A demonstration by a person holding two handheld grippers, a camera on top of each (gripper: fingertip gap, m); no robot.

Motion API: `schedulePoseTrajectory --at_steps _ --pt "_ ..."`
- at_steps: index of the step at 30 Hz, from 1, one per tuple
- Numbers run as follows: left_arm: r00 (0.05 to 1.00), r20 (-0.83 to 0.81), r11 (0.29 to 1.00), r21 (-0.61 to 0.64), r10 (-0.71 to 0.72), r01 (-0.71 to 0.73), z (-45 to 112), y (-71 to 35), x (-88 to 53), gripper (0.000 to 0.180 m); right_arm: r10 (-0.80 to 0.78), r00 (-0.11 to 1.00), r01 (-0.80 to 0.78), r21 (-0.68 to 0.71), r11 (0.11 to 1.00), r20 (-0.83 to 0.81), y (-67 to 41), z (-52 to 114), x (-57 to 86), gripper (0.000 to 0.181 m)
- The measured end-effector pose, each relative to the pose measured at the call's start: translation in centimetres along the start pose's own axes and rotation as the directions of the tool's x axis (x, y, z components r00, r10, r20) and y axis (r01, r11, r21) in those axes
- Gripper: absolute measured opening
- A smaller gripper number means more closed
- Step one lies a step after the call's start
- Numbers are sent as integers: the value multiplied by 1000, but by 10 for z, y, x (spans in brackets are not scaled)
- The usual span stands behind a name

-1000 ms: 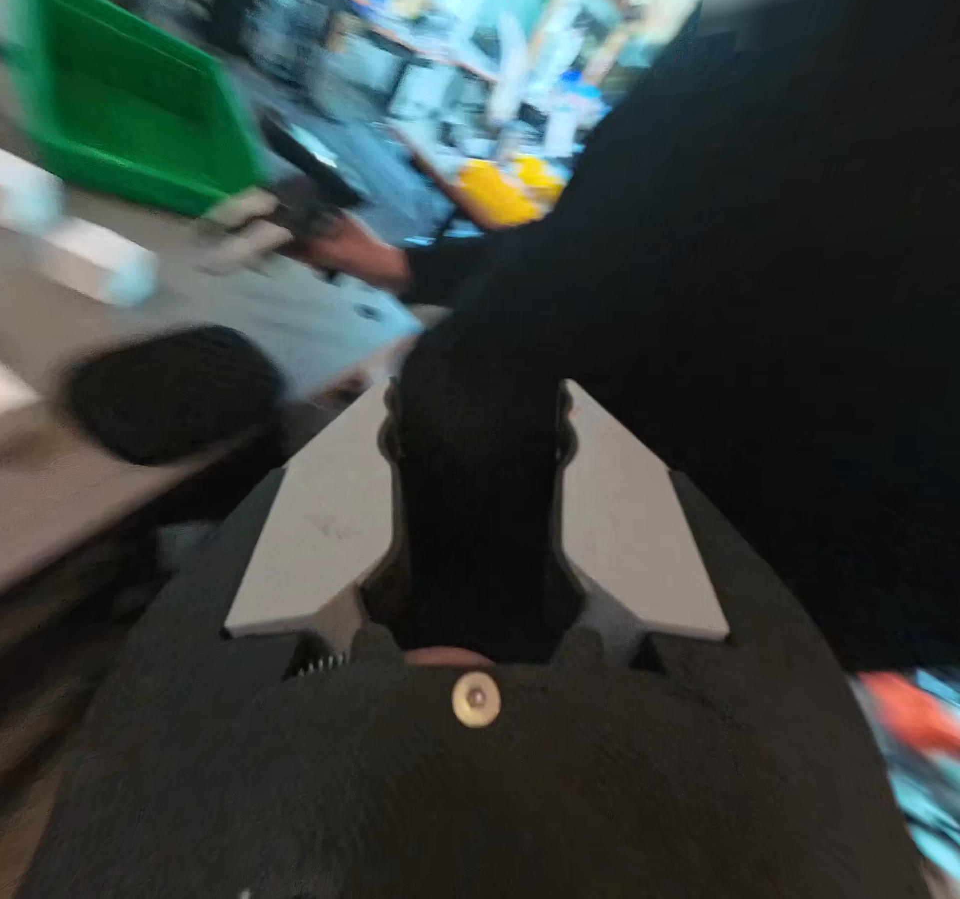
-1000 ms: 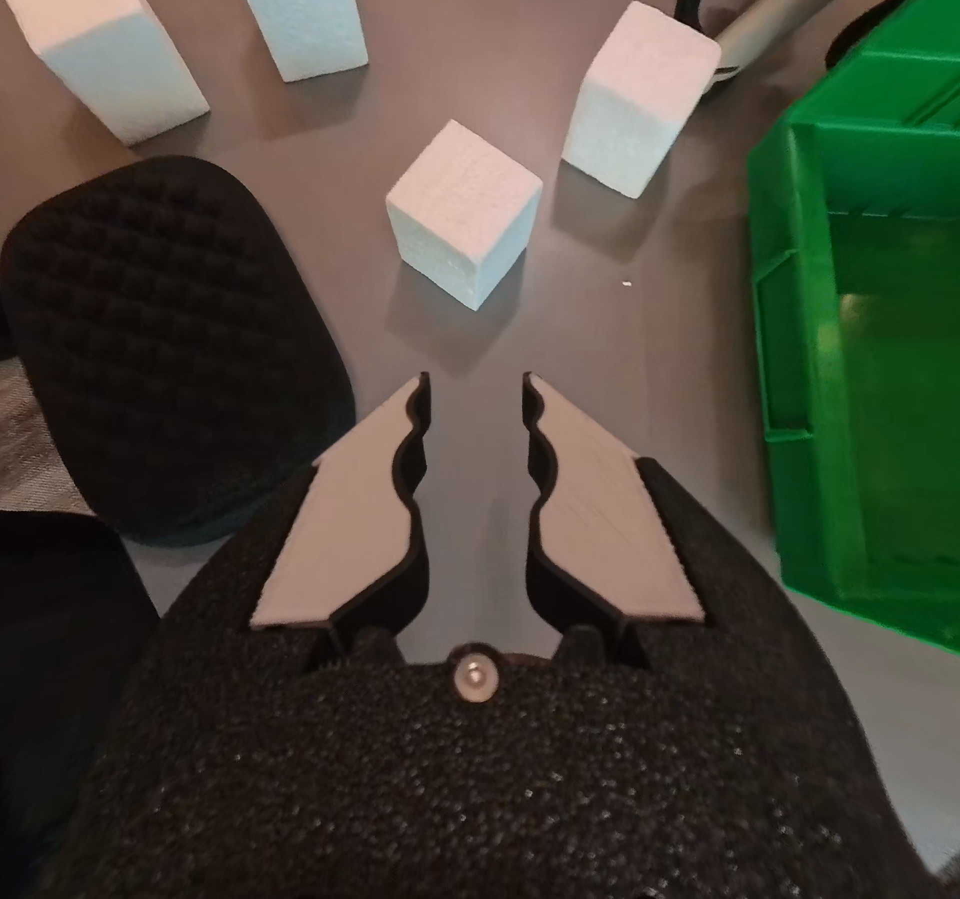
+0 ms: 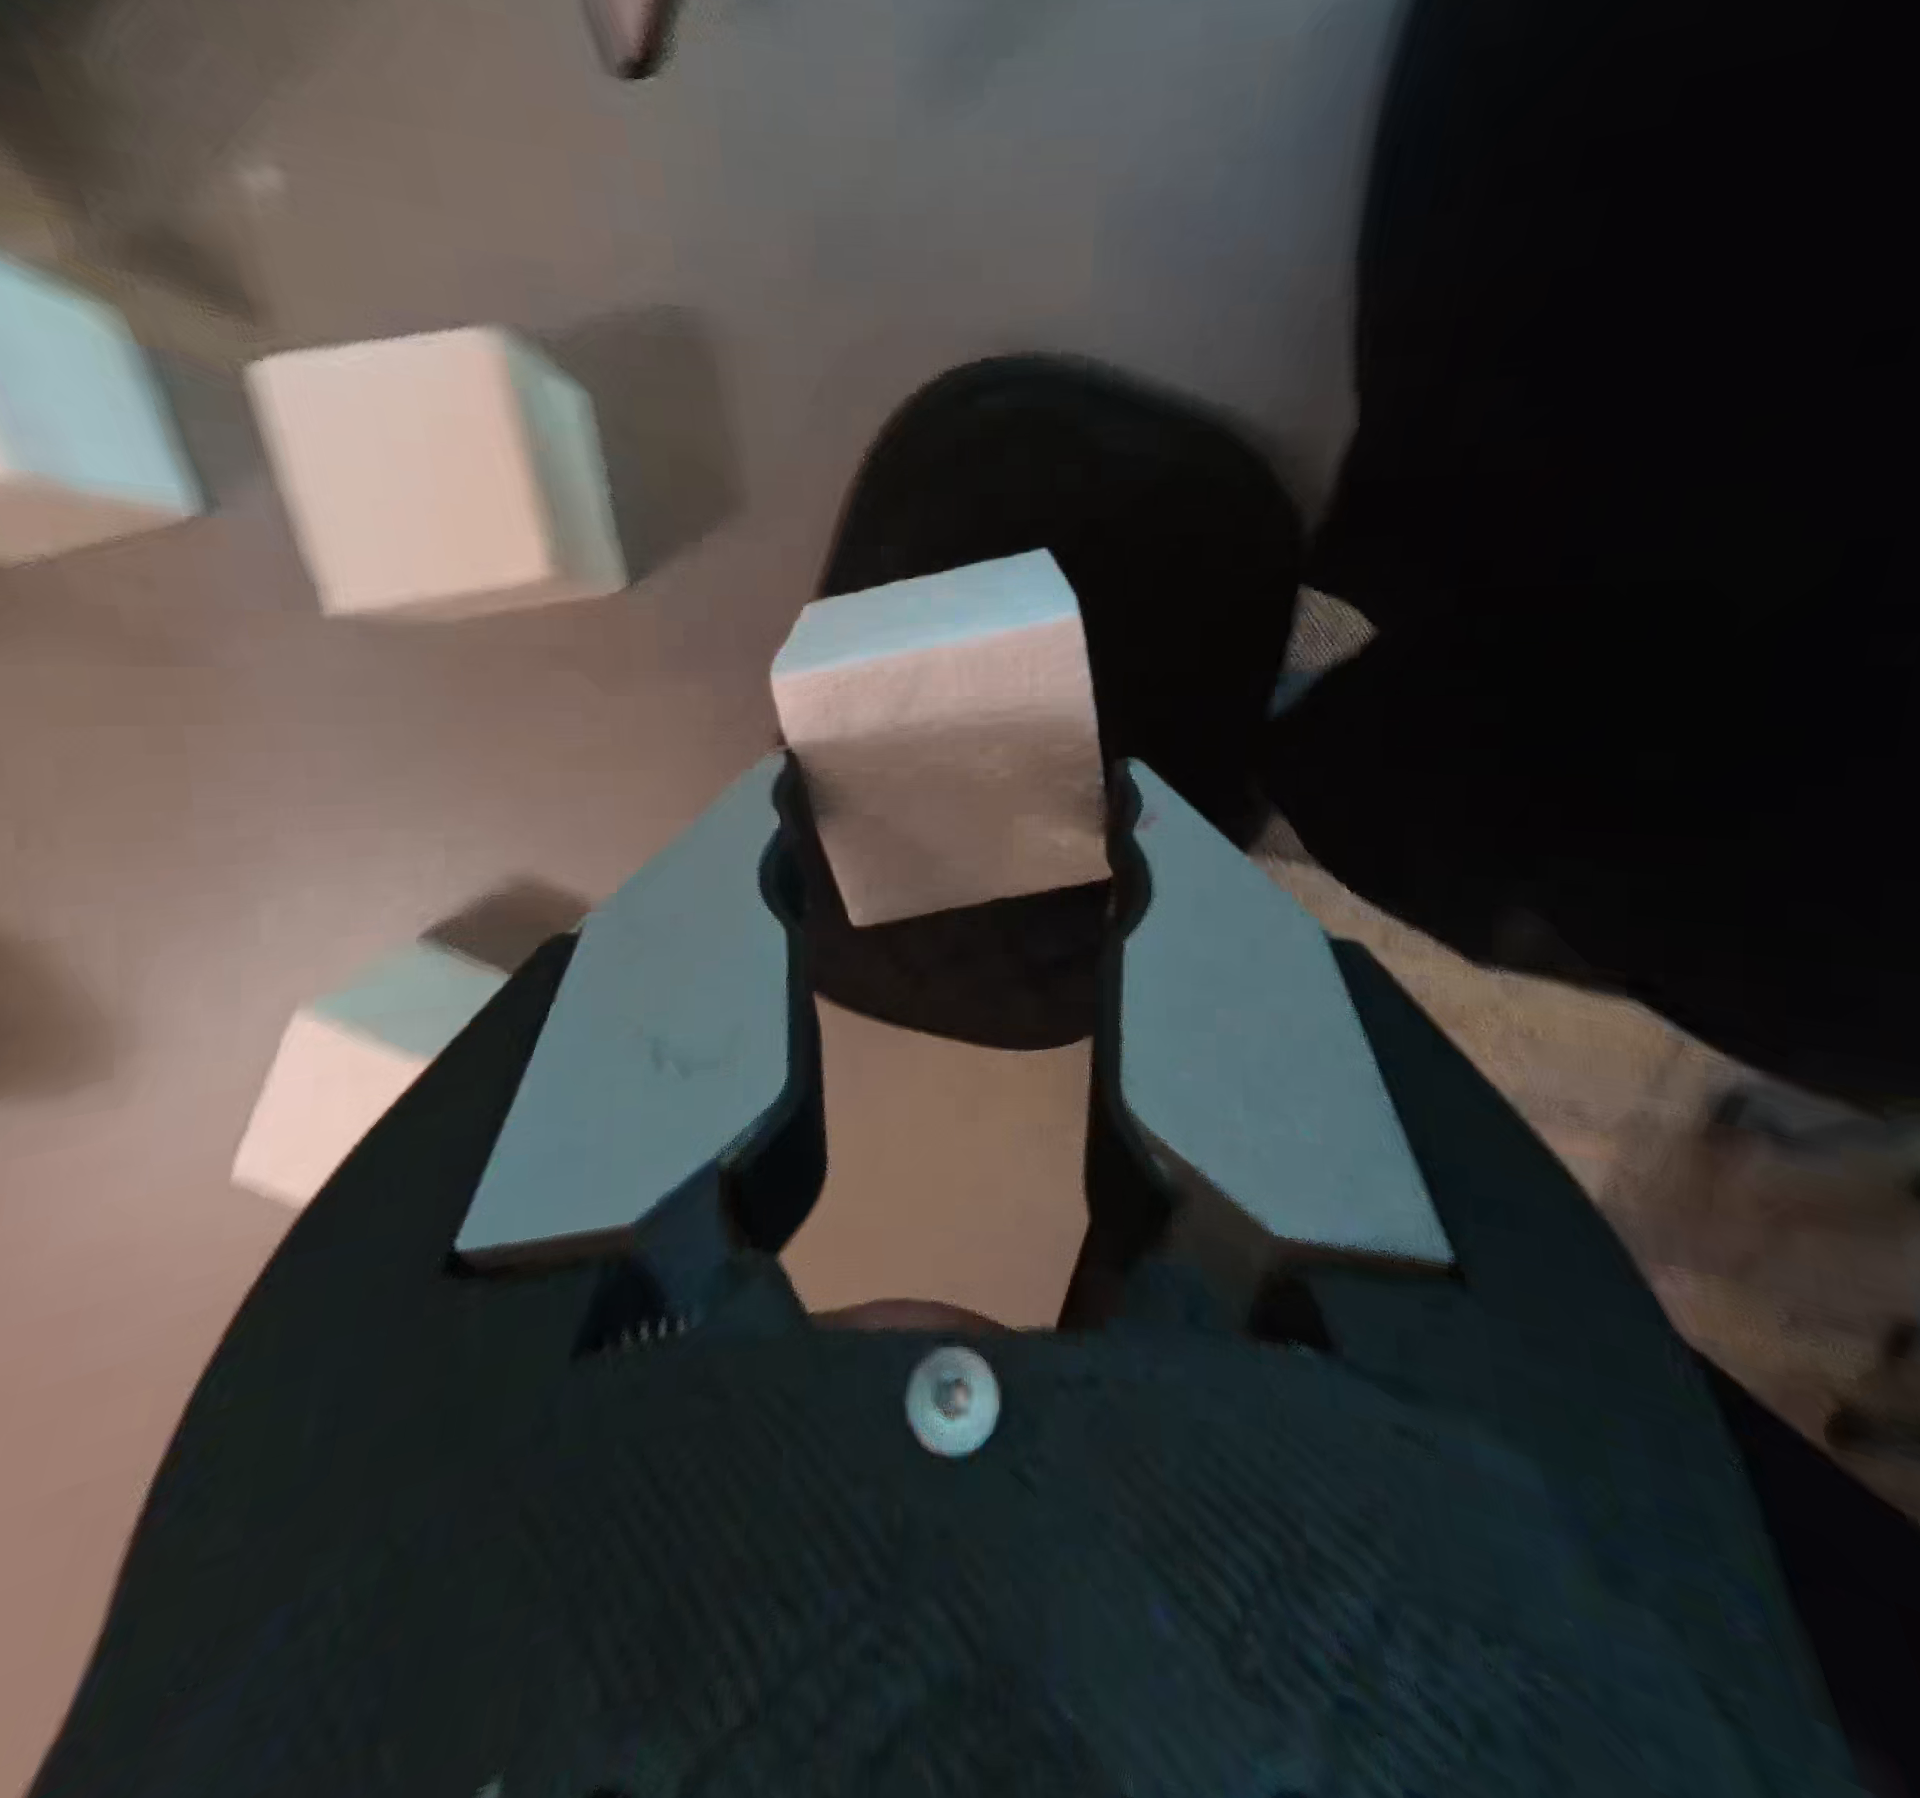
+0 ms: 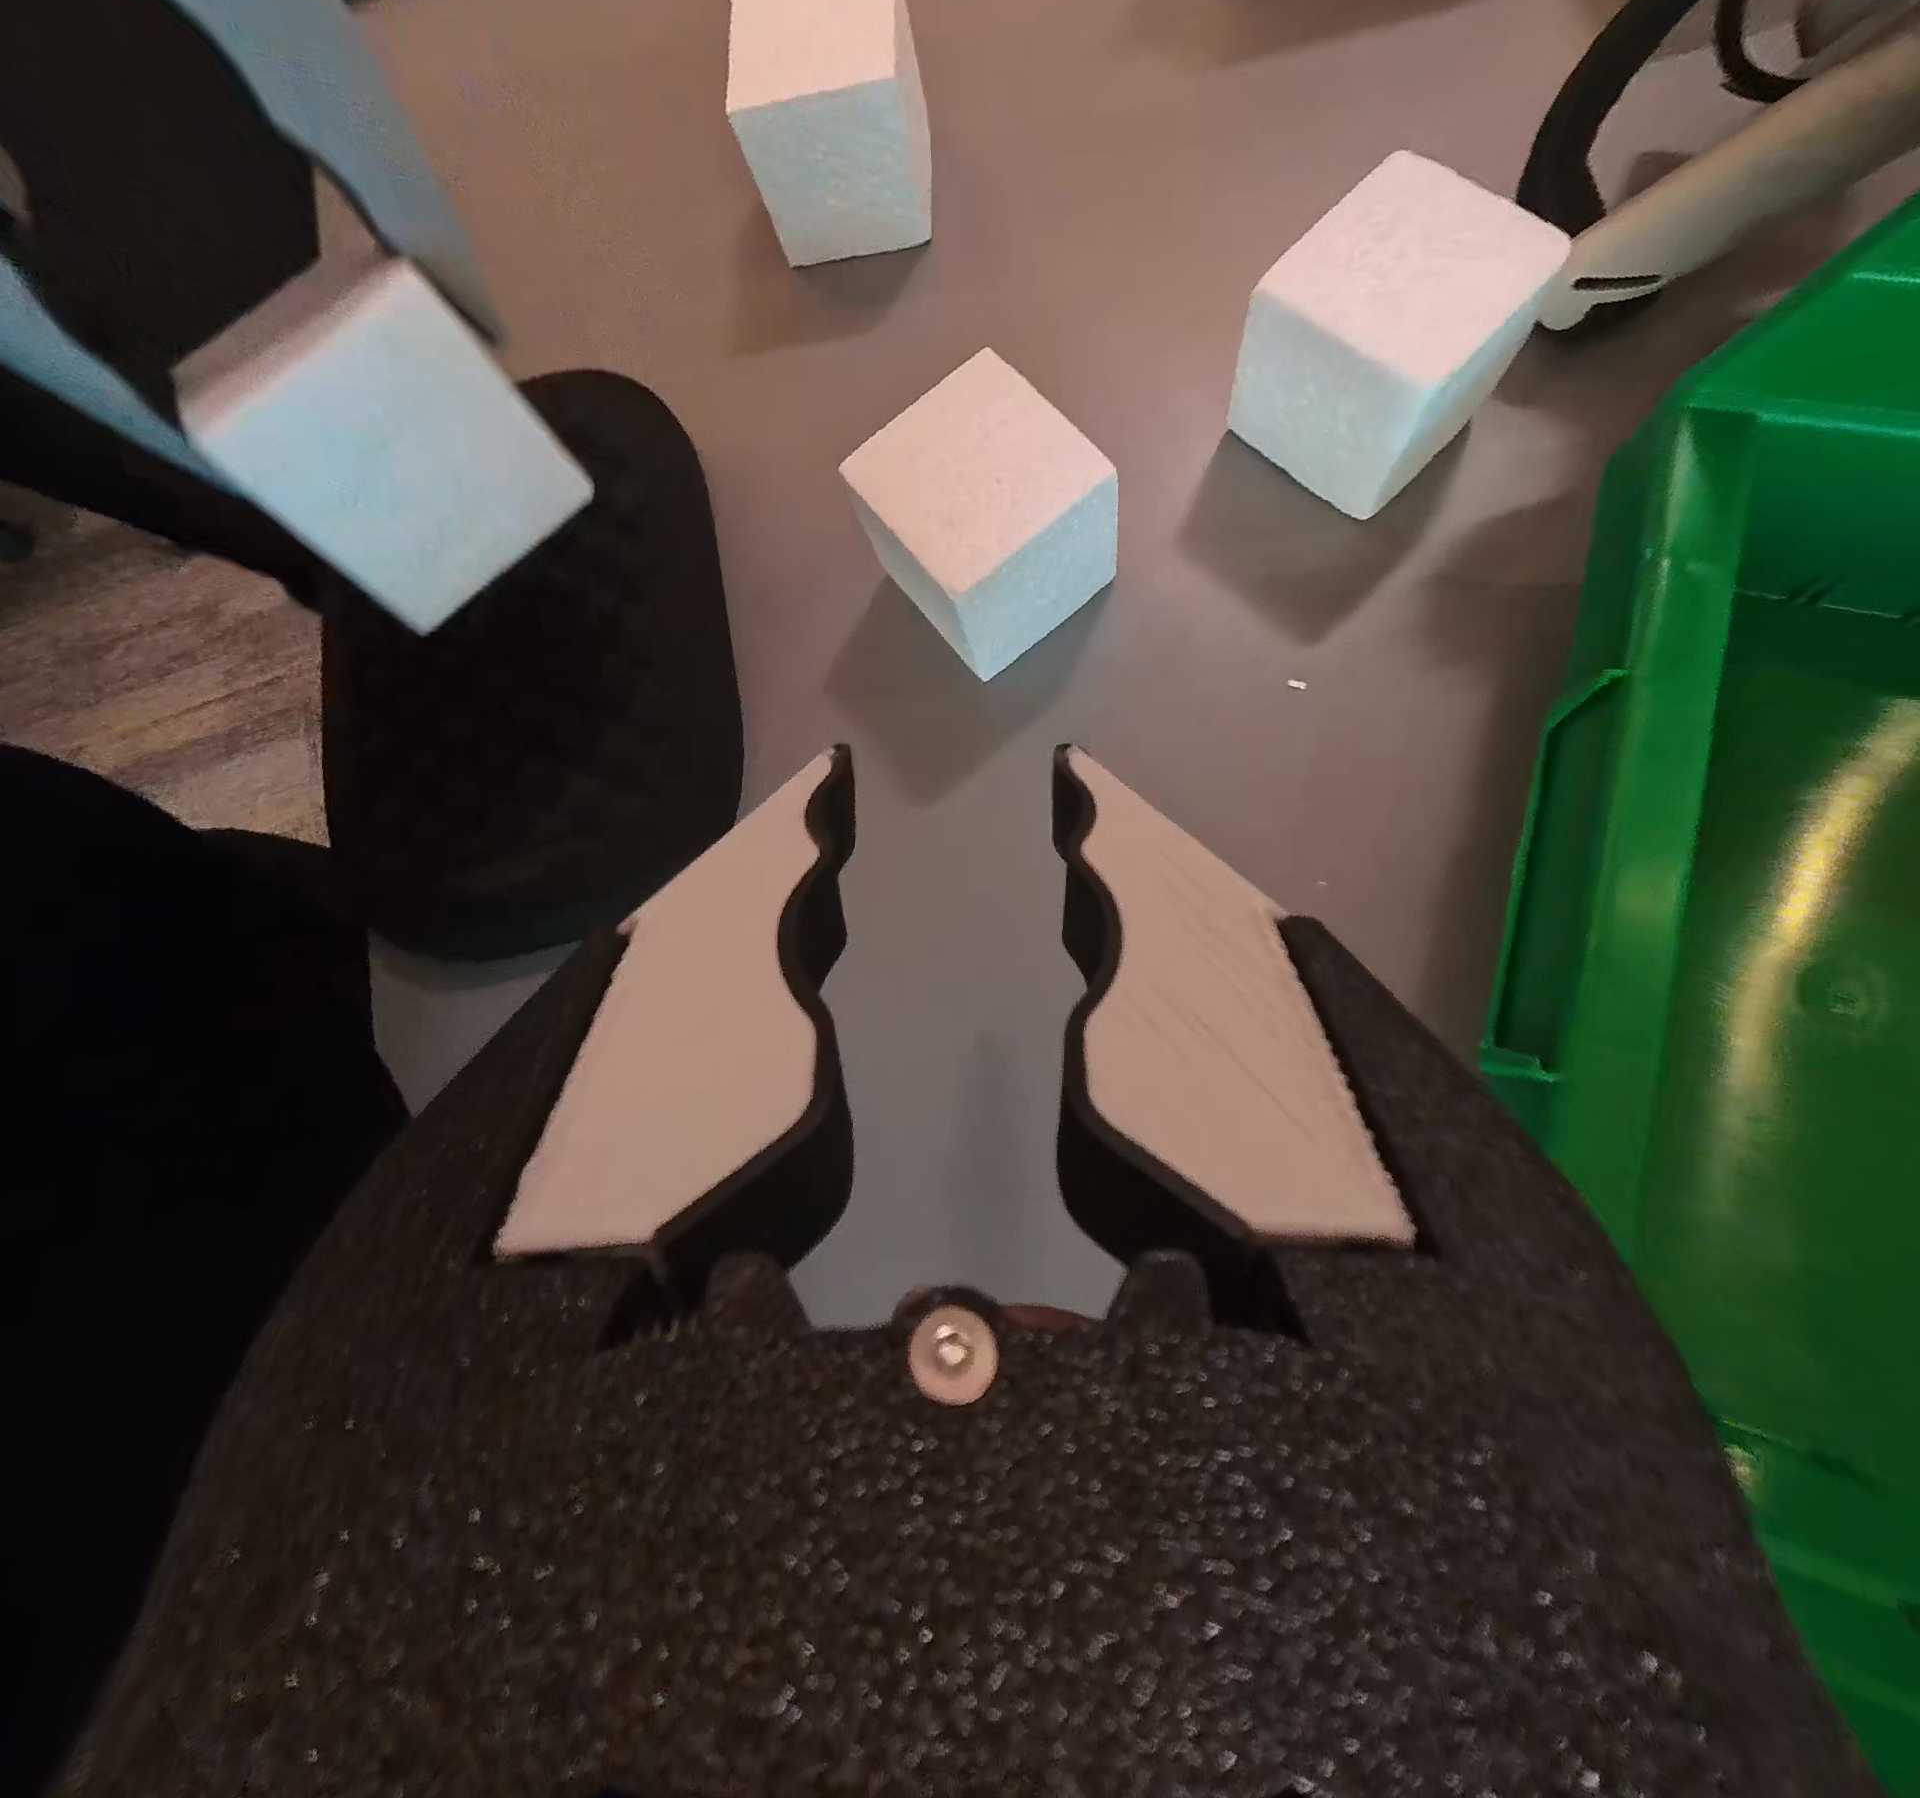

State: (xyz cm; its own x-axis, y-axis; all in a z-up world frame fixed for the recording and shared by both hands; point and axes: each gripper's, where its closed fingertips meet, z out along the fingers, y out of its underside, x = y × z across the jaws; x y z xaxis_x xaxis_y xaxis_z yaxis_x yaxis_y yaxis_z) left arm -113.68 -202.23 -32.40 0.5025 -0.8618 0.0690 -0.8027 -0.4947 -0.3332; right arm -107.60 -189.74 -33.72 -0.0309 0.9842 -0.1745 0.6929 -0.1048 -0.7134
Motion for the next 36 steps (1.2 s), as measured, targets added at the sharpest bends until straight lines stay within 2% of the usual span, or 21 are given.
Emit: schedulePoseTrajectory --at_steps 5,9,11,17,18,21,25,26,27,31,36 --pt "971 -100 956 -183 215 -231 25 21 18 56 -26 999 26 -21 999 23 0 3 -14 38" --pt "950 -101 926 -217 294 -310 33 29 18 59 -78 997 79 -57 995 16 -2 11 -20 42" --pt "944 -68 919 -216 323 -330 33 27 14 68 -121 993 121 -77 990 11 -7 16 -19 47" --pt "963 46 953 -166 266 -255 11 31 7 72 -278 956 291 -195 937 91 -25 35 -12 69" --pt "965 91 959 -167 244 -227 6 35 2 72 -319 944 331 -225 916 88 -29 41 -8 74" --pt "977 176 988 -123 118 -97 -14 40 0 76 -431 896 441 -298 846 102 -38 60 4 76" --pt "944 306 991 87 -125 103 -61 23 -3 69 -449 871 489 -415 767 197 -26 83 9 73" --pt "920 331 974 151 -209 167 -75 21 -4 67 -444 867 499 -436 749 229 -21 86 8 59" --pt "897 331 948 221 -292 228 -87 20 -3 69 -438 865 502 -445 741 246 -18 88 7 57" --pt "817 264 809 466 -513 357 -133 23 9 64 -373 895 446 -461 767 245 -21 83 0 57" --pt "756 317 768 531 -572 359 -154 61 12 61 -304 940 341 -422 840 154 -60 47 -31 57"
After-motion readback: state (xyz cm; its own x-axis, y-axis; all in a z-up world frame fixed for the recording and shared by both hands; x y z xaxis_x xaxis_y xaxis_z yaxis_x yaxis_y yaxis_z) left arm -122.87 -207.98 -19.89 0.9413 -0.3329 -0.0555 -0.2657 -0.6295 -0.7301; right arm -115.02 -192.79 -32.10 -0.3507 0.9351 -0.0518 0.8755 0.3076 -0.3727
